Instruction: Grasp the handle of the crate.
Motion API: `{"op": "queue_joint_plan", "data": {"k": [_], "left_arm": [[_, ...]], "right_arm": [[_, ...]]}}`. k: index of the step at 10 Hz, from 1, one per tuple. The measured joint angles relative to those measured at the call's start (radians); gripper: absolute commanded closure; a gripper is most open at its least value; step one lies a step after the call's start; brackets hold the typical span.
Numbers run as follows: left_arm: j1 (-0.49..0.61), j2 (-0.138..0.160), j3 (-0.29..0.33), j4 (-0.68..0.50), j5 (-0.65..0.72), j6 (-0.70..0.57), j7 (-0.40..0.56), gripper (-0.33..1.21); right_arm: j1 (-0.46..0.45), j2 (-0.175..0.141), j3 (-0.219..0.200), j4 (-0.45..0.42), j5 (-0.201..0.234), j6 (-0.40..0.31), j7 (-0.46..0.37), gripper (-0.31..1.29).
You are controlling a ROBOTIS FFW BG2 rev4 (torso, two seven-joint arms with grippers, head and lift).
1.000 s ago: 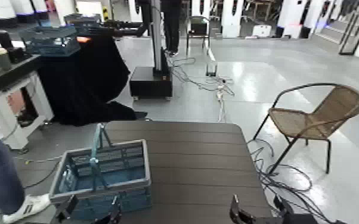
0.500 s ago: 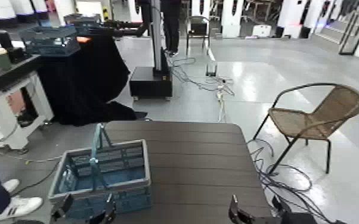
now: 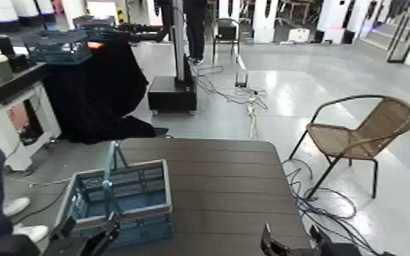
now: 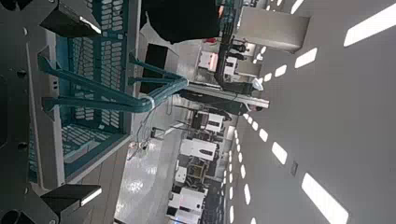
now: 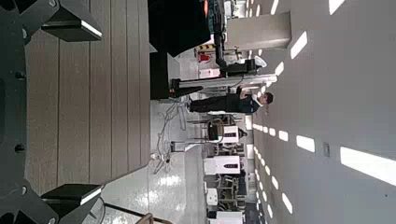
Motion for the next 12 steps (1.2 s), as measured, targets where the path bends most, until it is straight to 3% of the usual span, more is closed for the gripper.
{"op": "queue_joint_plan", "data": {"k": [2,4,9,12], "left_arm": [[-0.043,0.026,0.028,0.001,0.124,0.082,-0.011,0.11],[-0.099,0.072,0.052,0.022,0.258,0.164,-0.031,0.11],[-0.246,0.248,0.083,0.128,0.538,0.355,-0.091,0.11],[-0.337,0.322,0.091,0.235,0.663,0.457,-0.143,0.11]], "right_arm": [[-0.001,0.002,0.0,0.004,-0.006,0.0,0.0,0.15],[-0.004,0.002,0.001,0.008,-0.011,0.0,0.0,0.15],[-0.009,0.002,0.004,0.01,-0.02,0.003,0.0,0.15],[-0.013,0.0,0.007,0.012,-0.025,0.007,0.0,0.15]]}}
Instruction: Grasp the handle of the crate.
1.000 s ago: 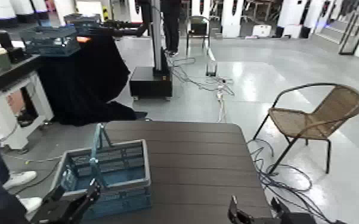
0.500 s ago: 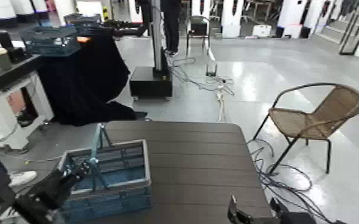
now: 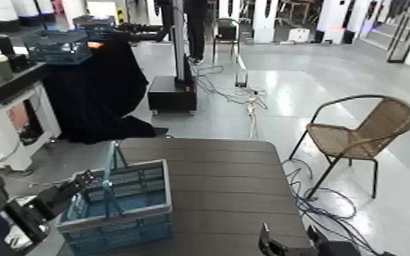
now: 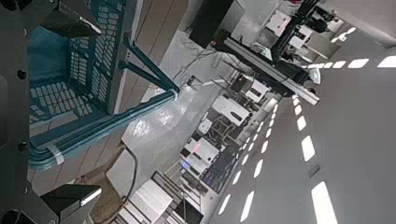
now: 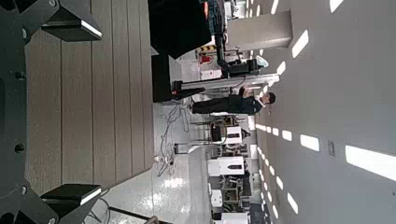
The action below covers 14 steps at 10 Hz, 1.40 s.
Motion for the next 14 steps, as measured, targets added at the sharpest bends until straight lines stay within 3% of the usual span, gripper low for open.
{"op": "queue_joint_plan", "data": {"k": [3,8,10,14], "left_arm": [[-0.133,0.061,-0.053,0.149,0.085,0.081,-0.064,0.11],[-0.365,0.12,-0.24,0.415,0.201,0.185,-0.153,0.11],[-0.437,0.136,-0.317,0.498,0.245,0.189,-0.182,0.11],[-0.565,0.13,-0.436,0.643,0.303,0.203,-0.249,0.15]], "right_arm": [[-0.008,-0.003,0.005,0.004,-0.007,0.003,0.001,0.15],[-0.018,-0.005,0.014,0.013,-0.024,0.003,0.003,0.15],[-0.023,-0.007,0.02,0.017,-0.033,0.0,0.004,0.15],[-0.031,-0.009,0.026,0.023,-0.044,-0.002,0.008,0.15]]}}
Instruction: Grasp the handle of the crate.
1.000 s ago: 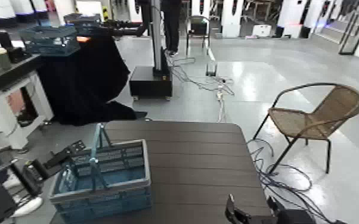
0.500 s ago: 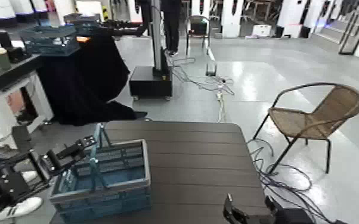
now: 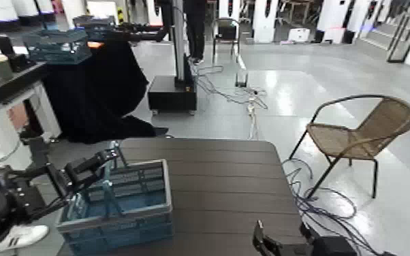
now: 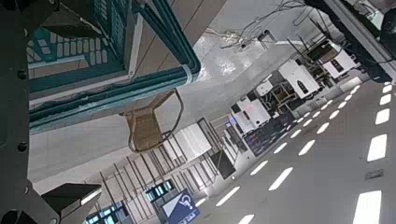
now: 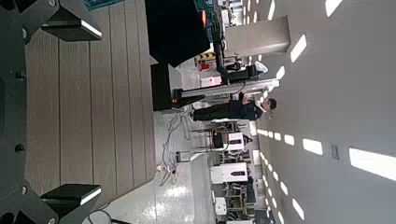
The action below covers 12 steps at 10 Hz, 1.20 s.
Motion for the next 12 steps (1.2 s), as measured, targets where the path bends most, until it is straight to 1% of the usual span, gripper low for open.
{"op": "queue_joint_plan", "data": {"k": [1,2,3,5,7,10,12], "left_arm": [[-0.022,-0.001,-0.023,0.023,0.005,0.01,-0.017,0.24],[-0.039,-0.002,-0.041,0.041,0.007,0.016,-0.032,0.52],[-0.05,-0.002,-0.052,0.054,0.007,0.019,-0.037,0.85],[-0.061,-0.002,-0.061,0.07,0.007,0.023,-0.04,1.09],[-0.061,-0.003,-0.061,0.078,0.007,0.028,-0.041,1.19],[-0.053,-0.009,-0.059,0.083,0.007,0.04,-0.049,1.19],[-0.037,-0.015,-0.051,0.065,0.007,0.041,-0.051,1.19]], "right_arm": [[0.0,0.0,0.001,0.001,-0.002,-0.001,0.0,0.15],[0.0,0.0,0.001,0.001,-0.003,-0.002,0.0,0.15],[-0.001,0.0,0.001,0.003,-0.005,-0.004,0.001,0.15],[-0.002,0.0,0.002,0.005,-0.009,-0.007,0.002,0.15],[-0.003,0.0,0.001,0.009,-0.012,-0.01,0.003,0.15],[-0.005,-0.003,0.001,0.013,-0.018,-0.014,0.005,0.15],[-0.005,-0.005,0.0,0.015,-0.021,-0.015,0.005,0.15]]}}
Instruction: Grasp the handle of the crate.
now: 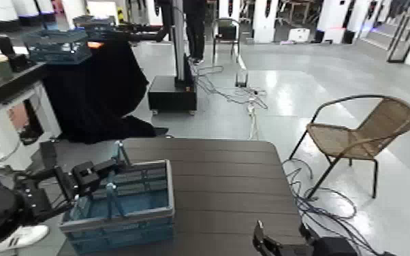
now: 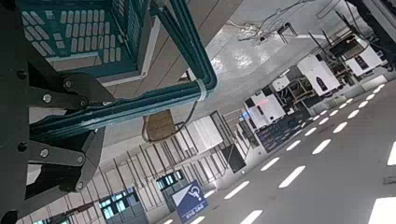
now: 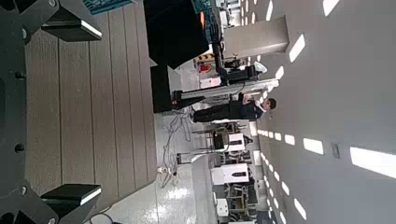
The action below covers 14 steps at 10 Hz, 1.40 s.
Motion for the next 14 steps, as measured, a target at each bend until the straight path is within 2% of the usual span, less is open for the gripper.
{"op": "queue_joint_plan", "data": {"k": [4,6,8,11,14], "left_arm": [[0.087,-0.02,0.069,-0.135,-0.001,0.022,0.036,1.19],[0.159,-0.04,0.127,-0.258,-0.001,0.046,0.082,1.19],[0.241,-0.059,0.192,-0.398,0.0,0.08,0.174,1.19],[0.353,-0.103,0.279,-0.592,0.0,0.149,0.301,1.19],[0.423,-0.158,0.286,-0.694,0.039,0.209,0.344,1.2]], "right_arm": [[0.0,-0.002,-0.002,0.003,-0.002,-0.002,0.0,0.15],[0.0,-0.002,-0.004,0.003,-0.002,-0.004,-0.001,0.15],[0.002,-0.001,-0.007,0.003,-0.001,-0.013,-0.003,0.15],[0.005,0.003,-0.012,0.004,0.003,-0.024,-0.004,0.15],[0.009,0.008,-0.017,0.005,0.016,-0.038,-0.004,0.15]]}}
